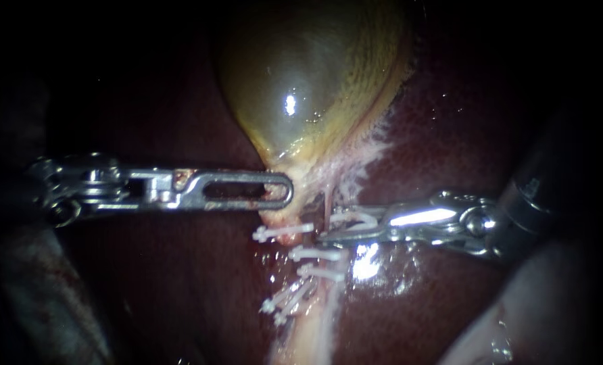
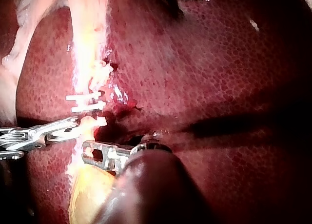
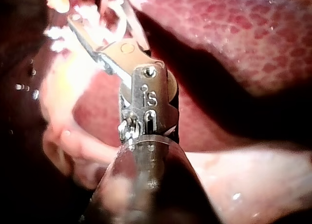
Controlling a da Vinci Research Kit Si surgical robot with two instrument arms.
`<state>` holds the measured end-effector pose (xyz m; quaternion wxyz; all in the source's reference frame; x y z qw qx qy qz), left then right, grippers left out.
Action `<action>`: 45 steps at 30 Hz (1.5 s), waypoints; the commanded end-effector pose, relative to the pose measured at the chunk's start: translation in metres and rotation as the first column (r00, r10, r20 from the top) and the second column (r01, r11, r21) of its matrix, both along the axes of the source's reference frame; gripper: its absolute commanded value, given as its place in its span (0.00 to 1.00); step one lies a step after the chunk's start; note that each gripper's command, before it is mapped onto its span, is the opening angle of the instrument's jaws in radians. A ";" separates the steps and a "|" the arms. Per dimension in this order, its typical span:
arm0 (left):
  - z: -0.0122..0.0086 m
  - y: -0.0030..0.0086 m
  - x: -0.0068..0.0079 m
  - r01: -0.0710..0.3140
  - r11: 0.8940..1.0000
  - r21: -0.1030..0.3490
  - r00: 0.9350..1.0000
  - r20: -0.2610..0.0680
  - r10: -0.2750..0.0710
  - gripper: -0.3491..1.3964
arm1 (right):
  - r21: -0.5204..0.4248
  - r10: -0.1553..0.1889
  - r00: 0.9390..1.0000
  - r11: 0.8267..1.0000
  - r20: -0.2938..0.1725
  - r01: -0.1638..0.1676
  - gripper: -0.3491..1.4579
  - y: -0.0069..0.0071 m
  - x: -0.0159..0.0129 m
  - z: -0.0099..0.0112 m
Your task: Clipping third clip right tube
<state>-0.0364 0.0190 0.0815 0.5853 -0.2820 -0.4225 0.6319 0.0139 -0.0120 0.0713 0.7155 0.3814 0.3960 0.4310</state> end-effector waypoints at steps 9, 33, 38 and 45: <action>-0.0004 -0.0002 -0.0001 -0.001 1.000 -0.003 1.000 0.000 0.001 0.00 | -0.001 0.002 1.000 1.000 0.001 -0.002 0.49 0.0005 0.0010 0.0011; -0.0008 -0.0004 -0.0002 -0.001 1.000 -0.002 1.000 0.000 0.001 0.00 | 0.000 0.005 1.000 1.000 0.003 -0.005 0.28 0.0014 0.0017 0.0023; -0.0008 -0.0004 -0.0002 -0.001 1.000 -0.002 1.000 0.000 0.001 0.00 | 0.000 0.004 1.000 1.000 0.003 -0.004 0.06 0.0014 0.0016 0.0023; -0.0008 -0.0004 -0.0002 -0.001 1.000 -0.002 1.000 0.000 0.001 0.00 | 0.006 0.007 1.000 1.000 0.003 -0.007 0.00 0.0015 0.0016 0.0023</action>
